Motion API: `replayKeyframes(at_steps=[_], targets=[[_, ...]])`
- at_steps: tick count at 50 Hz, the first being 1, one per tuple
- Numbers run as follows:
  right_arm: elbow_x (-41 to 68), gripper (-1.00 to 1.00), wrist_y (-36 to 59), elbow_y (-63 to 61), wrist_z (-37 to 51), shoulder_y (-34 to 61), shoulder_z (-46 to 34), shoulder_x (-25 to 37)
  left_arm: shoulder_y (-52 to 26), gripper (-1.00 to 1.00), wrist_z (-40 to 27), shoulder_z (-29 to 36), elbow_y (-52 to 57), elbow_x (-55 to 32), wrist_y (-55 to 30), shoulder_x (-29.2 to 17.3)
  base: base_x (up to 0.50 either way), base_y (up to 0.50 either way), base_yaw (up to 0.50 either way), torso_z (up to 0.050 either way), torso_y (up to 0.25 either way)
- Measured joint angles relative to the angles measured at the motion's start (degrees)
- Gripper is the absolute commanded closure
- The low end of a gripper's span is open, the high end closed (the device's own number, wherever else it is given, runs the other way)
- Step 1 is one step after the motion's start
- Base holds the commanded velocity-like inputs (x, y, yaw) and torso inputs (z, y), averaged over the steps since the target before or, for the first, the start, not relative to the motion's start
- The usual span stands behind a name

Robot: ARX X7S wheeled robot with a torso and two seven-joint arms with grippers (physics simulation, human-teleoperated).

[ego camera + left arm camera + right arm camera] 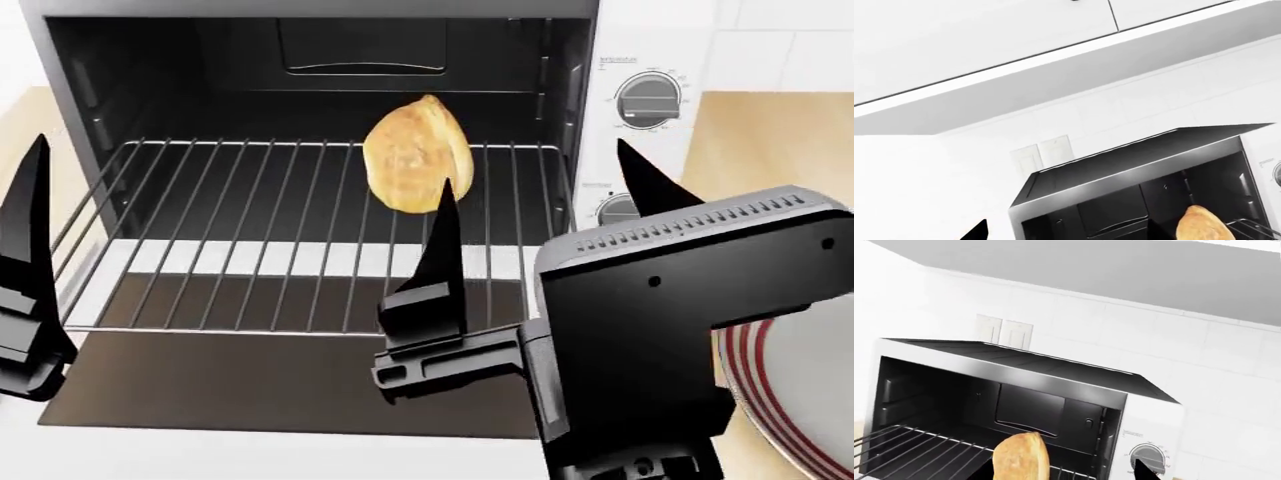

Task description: Pick the bread from the rack and place it on the plate on the counter.

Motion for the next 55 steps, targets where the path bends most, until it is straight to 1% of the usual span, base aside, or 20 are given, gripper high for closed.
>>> replayKeyframes(at_steps=[19,39,55], targets=[[-2.43,-1.0,-2.33,5.4,-6.9,0.08,-3.86,-2.33,1.64,-1.0,0.32,1.18,0.39,1.74,0.66,-0.89,0.0,0.0,0.0,0.0,0.0],[-3.43,-1.0,-4.38,11.86,-12.45,1.13,-4.57,-2.57,0.08,-1.0,-0.67,3.22,0.27,0.15,0.48,-1.11,0.0,0.0,0.0,0.0,0.0],[-3.89,-1.0,-4.28,17.6,-16.9,3.62,-6.28,-3.29,-1.06,-1.0,-1.02,4.53,0.02,-0.61,0.42,-1.27,0.0,0.0,0.0,0.0,0.0]])
